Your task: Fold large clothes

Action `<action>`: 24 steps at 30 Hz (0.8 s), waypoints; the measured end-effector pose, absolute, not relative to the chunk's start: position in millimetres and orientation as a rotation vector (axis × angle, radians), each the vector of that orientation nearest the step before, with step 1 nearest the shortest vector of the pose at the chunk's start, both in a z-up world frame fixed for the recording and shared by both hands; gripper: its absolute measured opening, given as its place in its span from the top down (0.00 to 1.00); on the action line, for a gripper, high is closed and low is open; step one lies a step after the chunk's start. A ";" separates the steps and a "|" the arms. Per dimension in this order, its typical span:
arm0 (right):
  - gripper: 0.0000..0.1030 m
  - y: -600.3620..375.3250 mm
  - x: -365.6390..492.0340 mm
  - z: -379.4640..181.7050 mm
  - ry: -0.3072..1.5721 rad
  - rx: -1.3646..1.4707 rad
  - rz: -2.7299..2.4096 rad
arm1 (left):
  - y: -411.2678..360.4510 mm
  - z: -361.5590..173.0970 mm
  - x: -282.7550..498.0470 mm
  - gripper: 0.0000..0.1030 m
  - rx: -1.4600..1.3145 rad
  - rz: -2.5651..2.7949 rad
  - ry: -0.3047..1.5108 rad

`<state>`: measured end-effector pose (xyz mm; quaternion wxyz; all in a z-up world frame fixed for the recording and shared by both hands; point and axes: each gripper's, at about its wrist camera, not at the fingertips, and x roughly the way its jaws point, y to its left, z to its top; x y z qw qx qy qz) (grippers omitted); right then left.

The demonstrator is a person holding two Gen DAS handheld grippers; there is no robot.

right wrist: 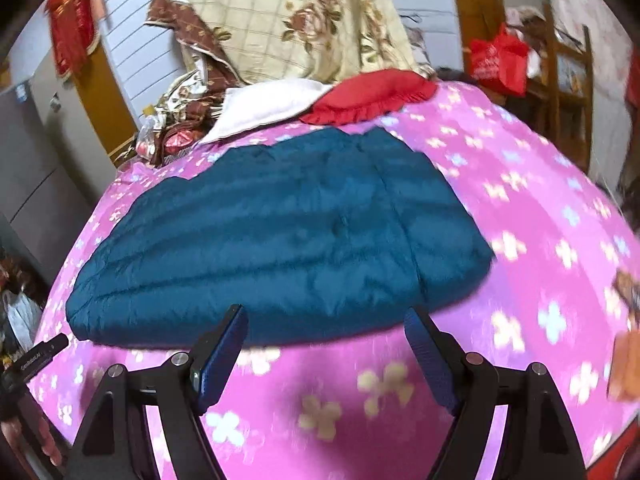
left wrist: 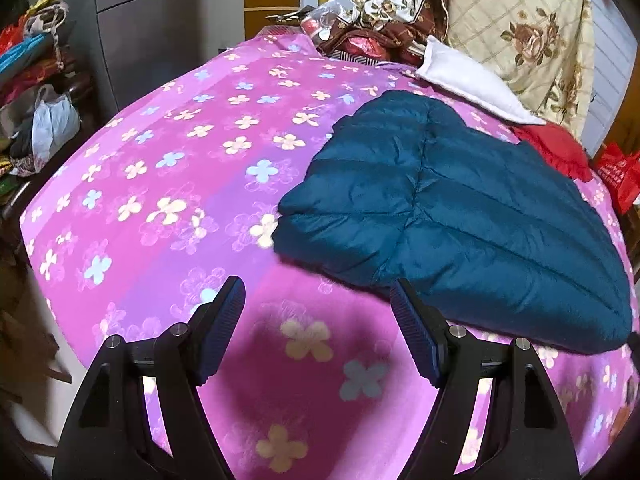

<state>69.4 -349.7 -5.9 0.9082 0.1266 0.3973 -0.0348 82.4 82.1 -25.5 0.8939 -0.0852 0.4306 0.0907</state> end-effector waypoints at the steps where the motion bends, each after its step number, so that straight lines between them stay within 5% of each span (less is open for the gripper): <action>1: 0.24 -350.8 76.3 -6.8 0.820 0.252 -0.072 | 79.3 -27.0 86.4 0.27 -0.173 0.188 0.890; 13: 0.21 -366.0 154.2 -56.5 0.927 0.159 -0.103 | 55.5 -60.4 140.9 0.27 -0.075 0.192 0.939; 24: 0.21 -372.3 107.5 -36.2 0.908 0.218 -0.096 | 46.9 -25.1 88.9 0.27 -0.069 0.133 0.887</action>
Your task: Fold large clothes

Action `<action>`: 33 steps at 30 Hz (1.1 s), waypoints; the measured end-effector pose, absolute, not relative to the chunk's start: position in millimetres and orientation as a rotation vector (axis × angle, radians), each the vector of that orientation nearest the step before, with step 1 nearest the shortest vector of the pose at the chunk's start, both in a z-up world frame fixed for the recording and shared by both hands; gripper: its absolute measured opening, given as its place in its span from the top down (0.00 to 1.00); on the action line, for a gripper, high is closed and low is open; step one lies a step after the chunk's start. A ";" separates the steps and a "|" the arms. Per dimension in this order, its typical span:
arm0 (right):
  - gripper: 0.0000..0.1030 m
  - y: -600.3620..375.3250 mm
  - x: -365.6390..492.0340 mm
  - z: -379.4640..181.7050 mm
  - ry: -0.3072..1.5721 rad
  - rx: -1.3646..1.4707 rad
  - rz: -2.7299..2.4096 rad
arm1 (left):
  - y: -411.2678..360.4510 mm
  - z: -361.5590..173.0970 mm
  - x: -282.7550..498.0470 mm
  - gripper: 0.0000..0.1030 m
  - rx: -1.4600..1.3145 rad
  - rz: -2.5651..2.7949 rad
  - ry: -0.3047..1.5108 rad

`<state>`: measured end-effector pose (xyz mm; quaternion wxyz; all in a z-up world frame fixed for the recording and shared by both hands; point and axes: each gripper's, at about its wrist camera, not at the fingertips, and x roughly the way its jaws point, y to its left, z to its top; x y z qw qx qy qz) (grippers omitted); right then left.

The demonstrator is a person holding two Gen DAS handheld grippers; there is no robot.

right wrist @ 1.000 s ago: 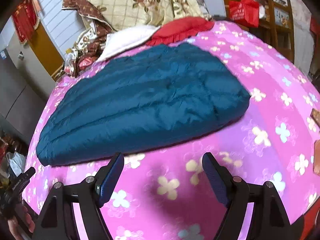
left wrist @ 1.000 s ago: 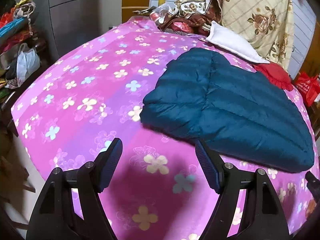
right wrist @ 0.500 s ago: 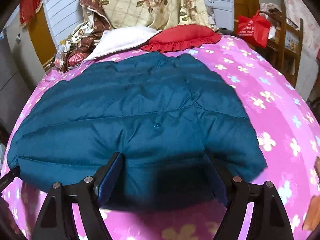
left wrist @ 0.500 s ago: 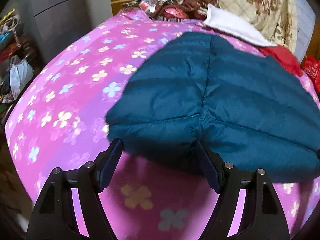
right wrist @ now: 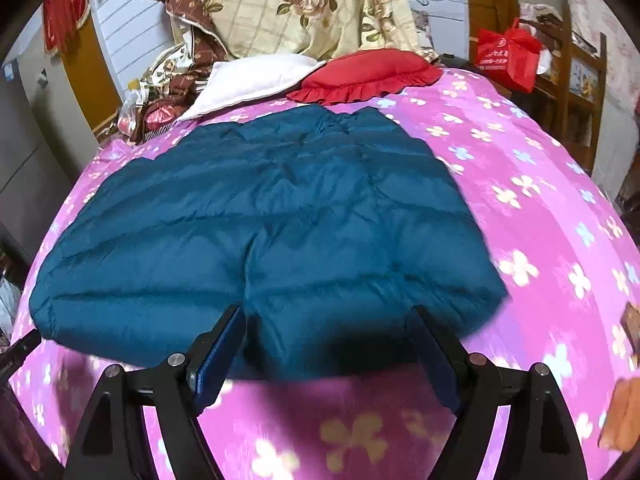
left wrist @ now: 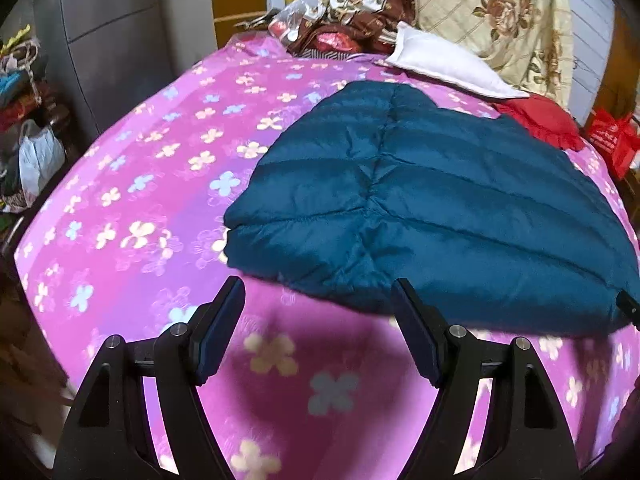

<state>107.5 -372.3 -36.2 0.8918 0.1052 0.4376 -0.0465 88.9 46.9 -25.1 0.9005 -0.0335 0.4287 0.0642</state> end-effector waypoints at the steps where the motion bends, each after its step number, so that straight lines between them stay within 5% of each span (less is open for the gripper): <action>1: 0.21 -373.8 100.4 -34.9 0.909 0.225 -0.099 | 45.4 -21.7 83.5 0.27 -0.061 0.130 0.879; 18: 0.21 -398.6 41.9 -26.2 0.908 0.324 -0.144 | 40.8 3.9 40.2 0.27 -0.064 0.087 0.813; 33: 0.21 -422.1 63.4 -48.6 0.974 0.460 -0.104 | 86.1 -14.2 80.6 0.27 -0.244 0.014 0.865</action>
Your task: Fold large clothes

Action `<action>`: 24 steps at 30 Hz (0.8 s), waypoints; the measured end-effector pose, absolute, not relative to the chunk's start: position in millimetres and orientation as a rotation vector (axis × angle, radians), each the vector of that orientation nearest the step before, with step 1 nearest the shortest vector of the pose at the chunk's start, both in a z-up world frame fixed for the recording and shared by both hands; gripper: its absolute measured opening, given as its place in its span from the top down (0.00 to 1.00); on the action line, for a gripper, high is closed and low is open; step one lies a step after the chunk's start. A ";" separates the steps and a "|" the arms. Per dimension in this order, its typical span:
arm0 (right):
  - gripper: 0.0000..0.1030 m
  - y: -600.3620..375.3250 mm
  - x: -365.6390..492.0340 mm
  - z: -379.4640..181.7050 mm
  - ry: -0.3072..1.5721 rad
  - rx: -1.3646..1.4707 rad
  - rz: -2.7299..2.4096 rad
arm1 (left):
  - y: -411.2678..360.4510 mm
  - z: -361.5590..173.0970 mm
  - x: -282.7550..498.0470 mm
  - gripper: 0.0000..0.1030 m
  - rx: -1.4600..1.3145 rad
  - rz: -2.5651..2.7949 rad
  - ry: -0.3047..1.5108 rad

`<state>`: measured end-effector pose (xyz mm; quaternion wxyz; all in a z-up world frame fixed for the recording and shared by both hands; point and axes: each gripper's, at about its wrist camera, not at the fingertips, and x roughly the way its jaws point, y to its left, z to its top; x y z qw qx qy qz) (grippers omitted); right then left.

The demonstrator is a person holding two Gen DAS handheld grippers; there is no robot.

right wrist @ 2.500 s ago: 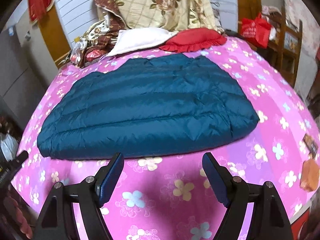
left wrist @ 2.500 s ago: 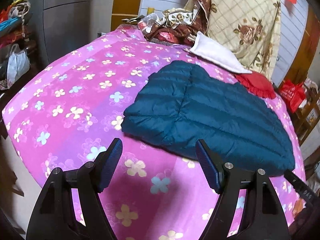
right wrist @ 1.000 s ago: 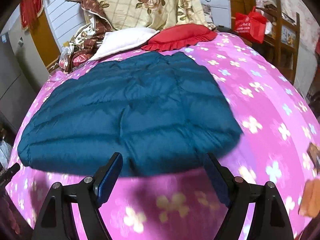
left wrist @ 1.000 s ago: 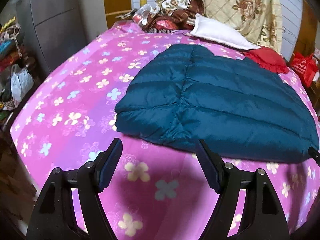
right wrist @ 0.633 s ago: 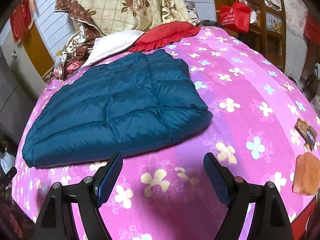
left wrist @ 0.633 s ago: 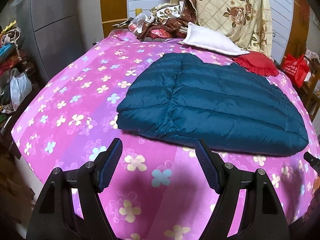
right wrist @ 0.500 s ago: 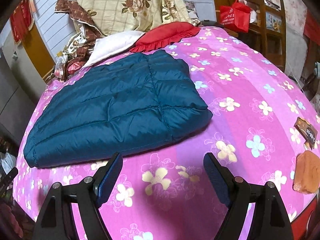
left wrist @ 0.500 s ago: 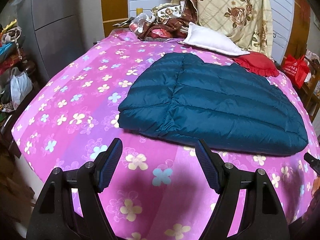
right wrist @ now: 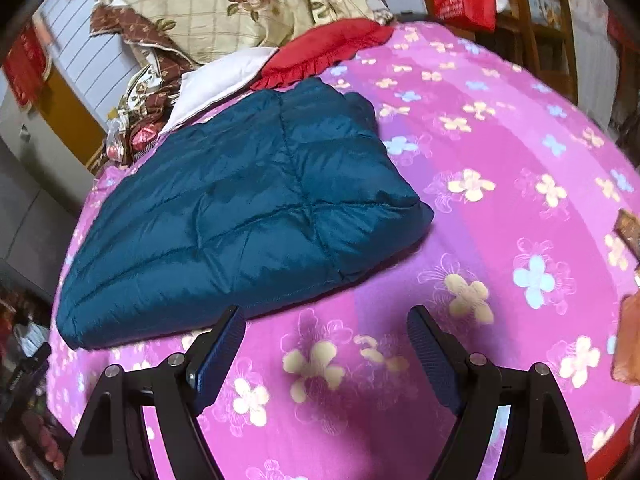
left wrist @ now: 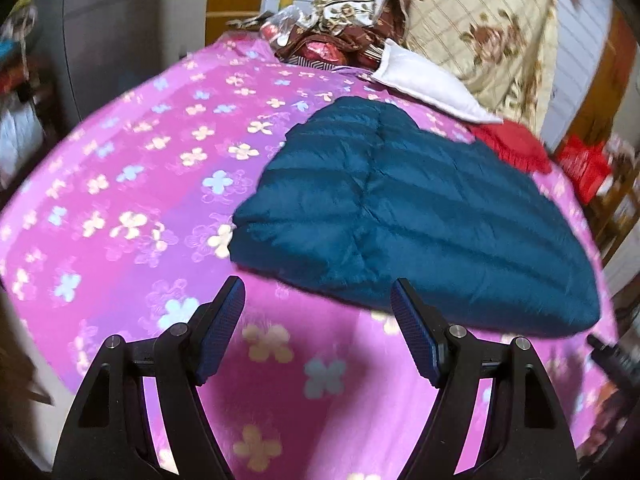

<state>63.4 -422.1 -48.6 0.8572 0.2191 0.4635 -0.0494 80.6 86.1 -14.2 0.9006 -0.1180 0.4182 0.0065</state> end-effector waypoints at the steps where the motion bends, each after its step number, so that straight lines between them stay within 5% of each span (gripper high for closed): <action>1: 0.21 -427.3 67.3 -51.5 0.978 0.489 -0.093 | 96.8 -16.5 89.2 0.27 -0.287 -0.003 0.869; 14: 0.21 -468.8 112.8 -83.9 0.970 0.763 -0.040 | 159.5 -62.2 178.1 0.26 -0.501 -0.185 0.943; 20: 0.07 -471.2 135.6 -94.0 0.950 0.802 0.024 | 152.4 -83.8 208.4 0.24 -0.593 -0.396 1.000; 24: 0.03 -465.0 156.7 -94.1 0.947 0.782 0.047 | 138.5 -90.5 226.1 0.07 -0.595 -0.426 1.019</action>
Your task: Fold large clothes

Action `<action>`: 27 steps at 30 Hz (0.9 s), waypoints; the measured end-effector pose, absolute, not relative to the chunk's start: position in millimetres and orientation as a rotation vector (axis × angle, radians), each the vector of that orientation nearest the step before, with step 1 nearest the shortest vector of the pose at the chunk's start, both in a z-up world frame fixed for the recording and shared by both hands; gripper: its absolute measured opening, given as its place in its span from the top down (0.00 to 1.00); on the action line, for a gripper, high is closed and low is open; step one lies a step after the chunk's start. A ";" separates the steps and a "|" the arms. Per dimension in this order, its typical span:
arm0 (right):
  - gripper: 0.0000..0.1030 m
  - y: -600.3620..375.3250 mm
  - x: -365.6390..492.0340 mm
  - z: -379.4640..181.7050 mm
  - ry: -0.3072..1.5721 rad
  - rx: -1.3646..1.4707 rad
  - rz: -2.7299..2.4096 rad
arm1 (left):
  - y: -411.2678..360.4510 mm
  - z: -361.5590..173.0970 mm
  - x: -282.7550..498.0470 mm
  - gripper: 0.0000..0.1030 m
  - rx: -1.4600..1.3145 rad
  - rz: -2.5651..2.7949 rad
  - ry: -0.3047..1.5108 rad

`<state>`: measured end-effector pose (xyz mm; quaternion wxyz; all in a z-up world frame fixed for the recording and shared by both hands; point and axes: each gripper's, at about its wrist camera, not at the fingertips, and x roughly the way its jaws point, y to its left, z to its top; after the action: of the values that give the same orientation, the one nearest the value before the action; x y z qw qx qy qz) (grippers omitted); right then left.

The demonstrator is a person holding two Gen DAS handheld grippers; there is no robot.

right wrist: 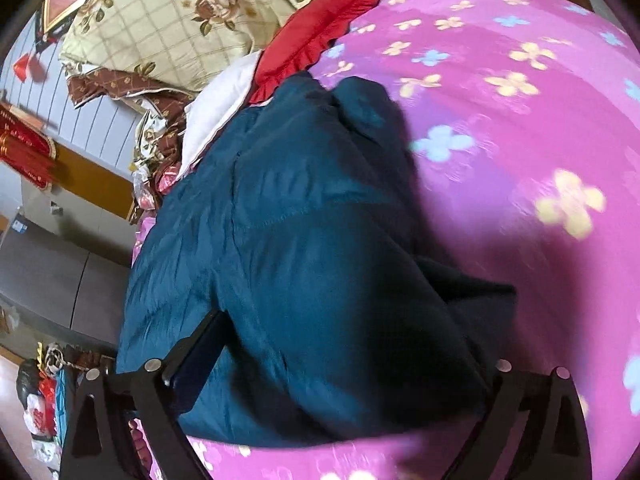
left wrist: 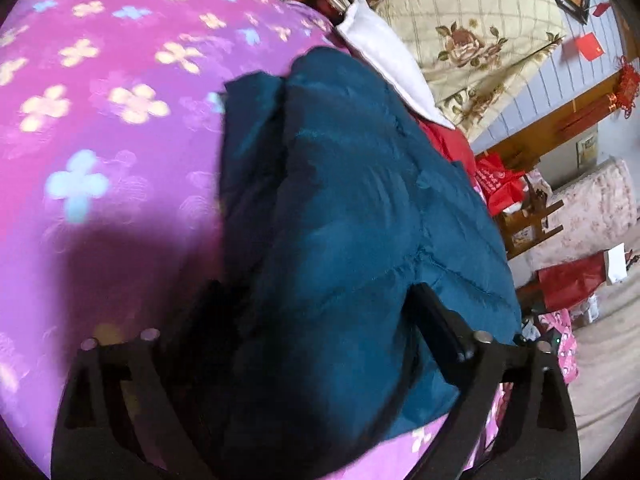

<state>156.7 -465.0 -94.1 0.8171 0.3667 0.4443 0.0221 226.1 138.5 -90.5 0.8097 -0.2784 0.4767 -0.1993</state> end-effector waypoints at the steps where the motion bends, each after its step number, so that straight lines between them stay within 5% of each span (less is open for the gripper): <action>1: 0.03 -464.3 162.0 -95.1 0.948 0.776 0.047 | 133.0 -89.8 230.3 0.07 -0.594 -0.422 1.035; 2: 0.04 -462.5 169.0 -95.2 0.952 0.770 0.043 | 127.9 -87.3 233.1 0.07 -0.600 -0.409 1.046; 6: 0.45 -464.7 193.3 -88.9 0.961 0.810 0.072 | 119.0 -68.8 239.2 0.60 -0.608 -0.358 1.052; 9: 0.60 -467.3 198.7 -62.2 0.937 0.751 0.111 | 102.9 -42.2 237.1 0.71 -0.516 -0.328 1.032; 14: 0.64 -475.3 185.1 -34.3 0.851 0.694 0.116 | 78.6 -6.0 227.5 0.72 -0.432 -0.355 0.944; 27: 0.62 -477.4 211.1 -67.4 0.954 0.662 0.059 | 61.4 -37.9 263.2 0.71 -0.330 -0.233 1.012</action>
<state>211.1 -477.4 -67.4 0.8357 0.3128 0.4506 0.0278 263.2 61.4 -37.9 0.8552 -0.1569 0.4814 -0.1109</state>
